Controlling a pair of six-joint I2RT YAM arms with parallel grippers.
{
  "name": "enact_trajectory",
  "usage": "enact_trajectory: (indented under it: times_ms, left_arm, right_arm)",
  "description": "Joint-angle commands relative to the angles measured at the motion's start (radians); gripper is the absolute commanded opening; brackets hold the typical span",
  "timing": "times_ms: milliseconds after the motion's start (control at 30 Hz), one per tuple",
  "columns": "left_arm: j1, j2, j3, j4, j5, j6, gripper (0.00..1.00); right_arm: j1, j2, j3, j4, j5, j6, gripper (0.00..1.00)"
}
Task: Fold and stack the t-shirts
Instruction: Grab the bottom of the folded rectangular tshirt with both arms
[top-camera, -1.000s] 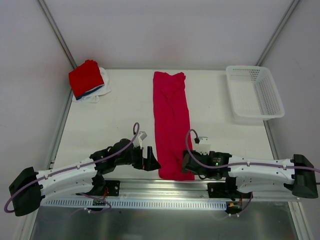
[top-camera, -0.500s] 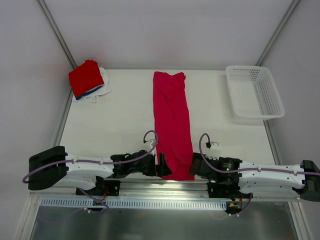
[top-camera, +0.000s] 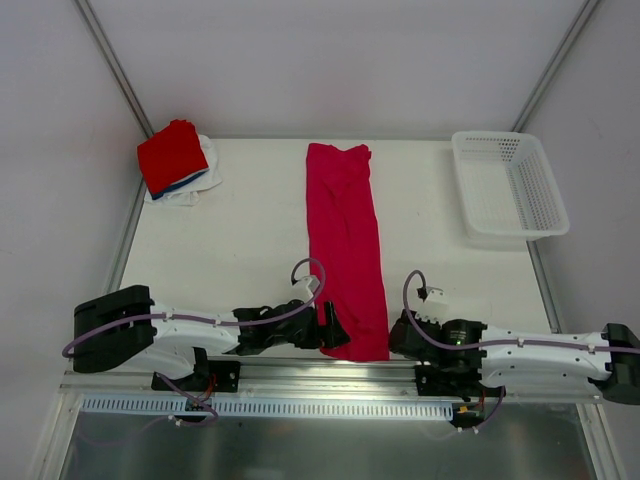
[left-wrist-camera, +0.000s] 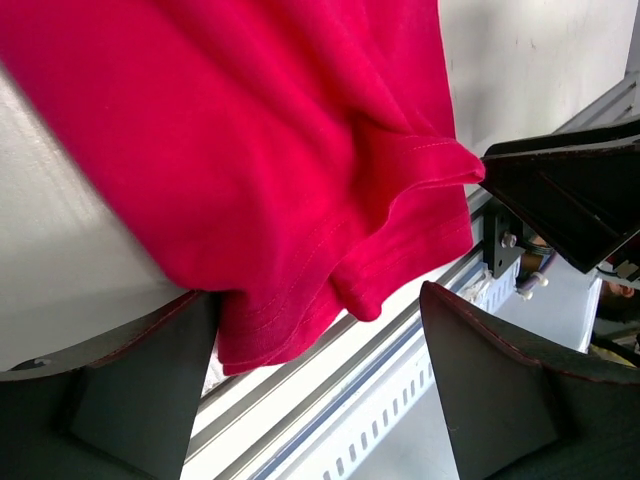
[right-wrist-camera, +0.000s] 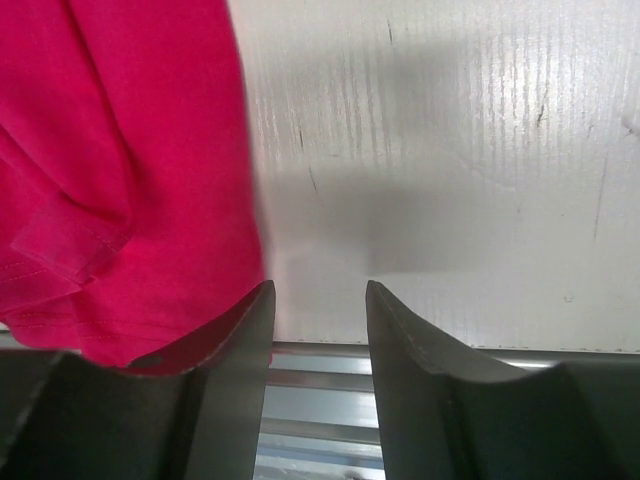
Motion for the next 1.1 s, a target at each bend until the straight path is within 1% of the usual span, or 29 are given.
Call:
enact_trajectory:
  times_ms: [0, 167, 300, 467, 633, 667, 767, 900, 967, 1067]
  left_arm:
    - [-0.017, -0.031, 0.02, -0.07, -0.064, -0.011, 0.82]
    - [-0.049, -0.103, 0.031, -0.181, -0.147, -0.037, 0.82]
    - [-0.069, -0.143, 0.026, -0.254, -0.173, -0.057, 0.82]
    - [-0.088, -0.129, 0.016, -0.256, -0.177, -0.084, 0.82]
    - [-0.096, -0.121, 0.026, -0.257, -0.186, -0.075, 0.82]
    - [-0.097, -0.118, 0.029, -0.257, -0.187, -0.074, 0.82]
    - [-0.1, -0.114, 0.032, -0.257, -0.19, -0.071, 0.82]
    - [-0.103, -0.106, 0.037, -0.257, -0.19, -0.068, 0.82]
    - [-0.103, -0.101, 0.04, -0.257, -0.19, -0.066, 0.82]
    - [-0.105, -0.098, 0.042, -0.257, -0.193, -0.066, 0.82]
  right_arm:
    - [0.005, 0.054, 0.013, 0.04, 0.021, 0.002, 0.45]
    - [0.005, 0.136, 0.049, 0.069, 0.013, -0.025, 0.51]
    - [0.006, 0.169, 0.072, 0.103, 0.01, -0.045, 0.54]
    - [0.005, 0.182, 0.087, 0.099, 0.012, -0.051, 0.54]
    - [0.003, 0.16, 0.098, 0.036, 0.021, -0.038, 0.54]
    - [0.006, 0.139, 0.108, -0.014, 0.039, -0.027, 0.53]
    - [0.009, 0.064, 0.119, -0.074, 0.073, -0.01, 0.52]
    - [0.009, -0.001, 0.116, -0.095, 0.096, -0.018, 0.54]
    - [0.011, 0.002, 0.118, -0.093, 0.095, -0.018, 0.55]
    - [0.009, 0.051, 0.118, -0.058, 0.078, -0.019, 0.55]
